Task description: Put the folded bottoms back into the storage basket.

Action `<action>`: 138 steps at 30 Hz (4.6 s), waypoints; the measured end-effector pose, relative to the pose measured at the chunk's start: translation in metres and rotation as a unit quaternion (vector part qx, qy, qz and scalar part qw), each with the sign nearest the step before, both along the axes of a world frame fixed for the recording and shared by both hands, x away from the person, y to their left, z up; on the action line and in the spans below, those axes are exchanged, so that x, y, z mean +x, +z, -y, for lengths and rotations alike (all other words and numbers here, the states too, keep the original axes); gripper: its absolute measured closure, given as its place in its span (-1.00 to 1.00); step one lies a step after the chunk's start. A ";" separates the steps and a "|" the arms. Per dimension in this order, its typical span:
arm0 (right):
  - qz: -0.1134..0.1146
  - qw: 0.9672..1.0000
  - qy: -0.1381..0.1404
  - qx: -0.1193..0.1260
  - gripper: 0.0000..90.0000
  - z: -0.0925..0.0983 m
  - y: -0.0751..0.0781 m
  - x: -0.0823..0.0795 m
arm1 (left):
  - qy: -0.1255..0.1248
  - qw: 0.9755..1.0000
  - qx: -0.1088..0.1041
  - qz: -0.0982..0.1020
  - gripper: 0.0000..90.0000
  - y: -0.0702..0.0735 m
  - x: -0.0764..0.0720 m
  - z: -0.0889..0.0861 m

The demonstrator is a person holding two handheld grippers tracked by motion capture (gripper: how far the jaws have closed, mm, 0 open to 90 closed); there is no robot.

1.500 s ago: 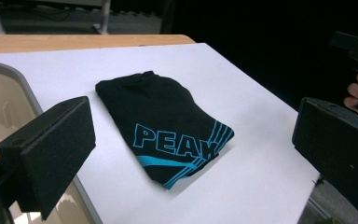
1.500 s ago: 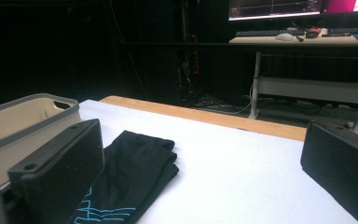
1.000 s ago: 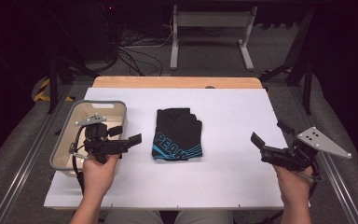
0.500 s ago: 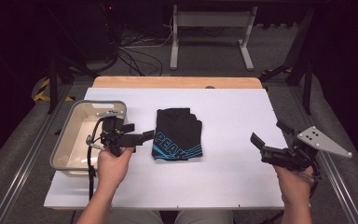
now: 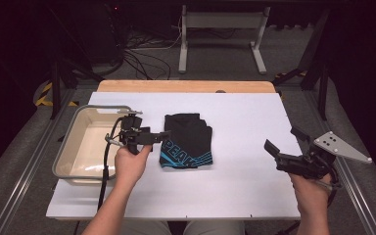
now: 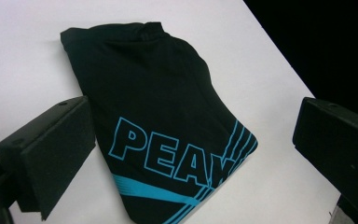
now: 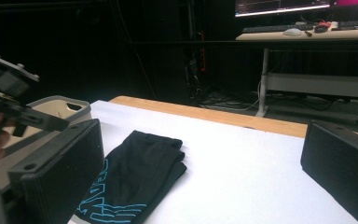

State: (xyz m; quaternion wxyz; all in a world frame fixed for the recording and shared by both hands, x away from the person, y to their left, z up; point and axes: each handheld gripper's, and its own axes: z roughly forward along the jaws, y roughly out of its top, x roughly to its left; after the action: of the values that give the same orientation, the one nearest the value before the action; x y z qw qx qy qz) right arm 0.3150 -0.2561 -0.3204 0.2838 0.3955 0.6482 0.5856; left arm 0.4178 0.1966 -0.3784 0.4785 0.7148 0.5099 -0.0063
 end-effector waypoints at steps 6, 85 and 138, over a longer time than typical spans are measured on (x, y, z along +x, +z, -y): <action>-0.004 1.000 0.008 0.006 -1.00 0.002 -0.001 0.001 | -0.003 1.000 0.011 -0.022 -1.00 -0.010 0.011 0.006; -0.009 1.000 0.015 0.012 -1.00 0.007 0.004 -0.002 | -0.017 0.985 0.021 -0.169 -0.99 -0.067 0.061 0.068; -0.012 1.000 0.014 0.015 -1.00 0.011 0.002 -0.001 | -0.025 0.986 0.137 -0.089 0.59 -0.043 0.050 0.084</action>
State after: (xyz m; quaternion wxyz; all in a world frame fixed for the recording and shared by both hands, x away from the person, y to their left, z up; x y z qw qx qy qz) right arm 0.3136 -0.2668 -0.3181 0.2612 0.3978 0.6482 0.5945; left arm 0.4678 0.1128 -0.4209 0.3289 0.7828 0.5282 -0.0121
